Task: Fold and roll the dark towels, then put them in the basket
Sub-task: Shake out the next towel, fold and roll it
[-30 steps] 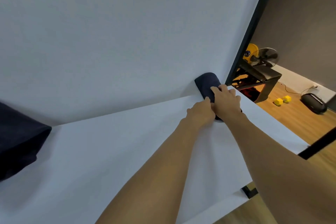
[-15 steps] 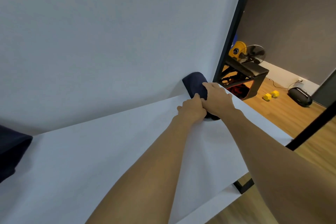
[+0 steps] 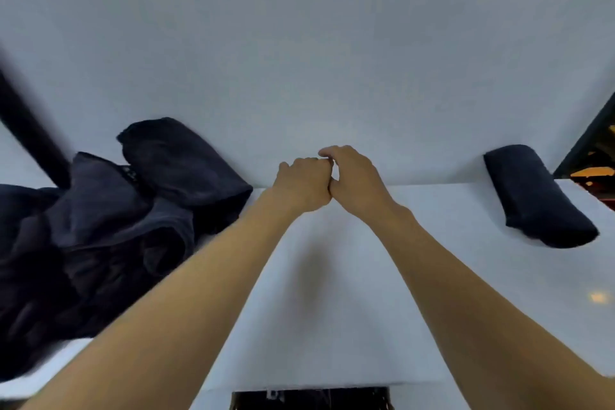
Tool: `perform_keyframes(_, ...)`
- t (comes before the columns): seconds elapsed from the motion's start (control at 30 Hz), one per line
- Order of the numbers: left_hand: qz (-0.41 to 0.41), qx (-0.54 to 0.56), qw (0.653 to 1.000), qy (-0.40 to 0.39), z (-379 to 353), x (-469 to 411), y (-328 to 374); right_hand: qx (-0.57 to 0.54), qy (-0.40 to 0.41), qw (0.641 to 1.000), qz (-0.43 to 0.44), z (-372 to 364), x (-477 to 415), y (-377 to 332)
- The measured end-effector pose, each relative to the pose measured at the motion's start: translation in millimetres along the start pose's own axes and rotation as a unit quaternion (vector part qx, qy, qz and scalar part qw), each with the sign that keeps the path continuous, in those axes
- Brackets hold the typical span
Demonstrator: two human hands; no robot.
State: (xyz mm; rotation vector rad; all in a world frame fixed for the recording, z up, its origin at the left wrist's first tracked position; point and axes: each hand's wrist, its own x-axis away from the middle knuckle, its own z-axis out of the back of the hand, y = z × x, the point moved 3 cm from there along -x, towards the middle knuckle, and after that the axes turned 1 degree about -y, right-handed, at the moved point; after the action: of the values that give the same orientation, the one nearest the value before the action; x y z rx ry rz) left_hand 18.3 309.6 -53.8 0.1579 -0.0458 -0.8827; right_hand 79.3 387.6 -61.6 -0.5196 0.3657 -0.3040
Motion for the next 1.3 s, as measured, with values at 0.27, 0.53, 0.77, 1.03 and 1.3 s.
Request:
perform_keyframes(0.27, 0.170, -0.248, 0.953, 0.028, 31, 79, -140, -0.071, -0.119, 0.984, 0.108, -114, -26, -121)
perform_keyframes(0.53, 0.102, -0.145, 0.960, 0.216, 76, 73, -140, -0.009, 0.043, 0.994, 0.104, -88, -50, -130)
perform_keyframes(0.77, -0.021, 0.365, 0.864, 0.346, 177, 56, -78, -0.194, 0.149, 0.964, 0.101, 69, -57, -130)
perform_keyframes(1.03, -0.044, 0.561, 0.803, 0.198, 202, 32, -20, -0.257, -0.022, 0.965, 0.039, 170, -16, -102)
perform_keyframes(1.3, -0.017, 0.578, 0.803, 0.144, 202, 17, 22, -0.183, 0.023, 0.983, -0.012, 209, -5, -78)
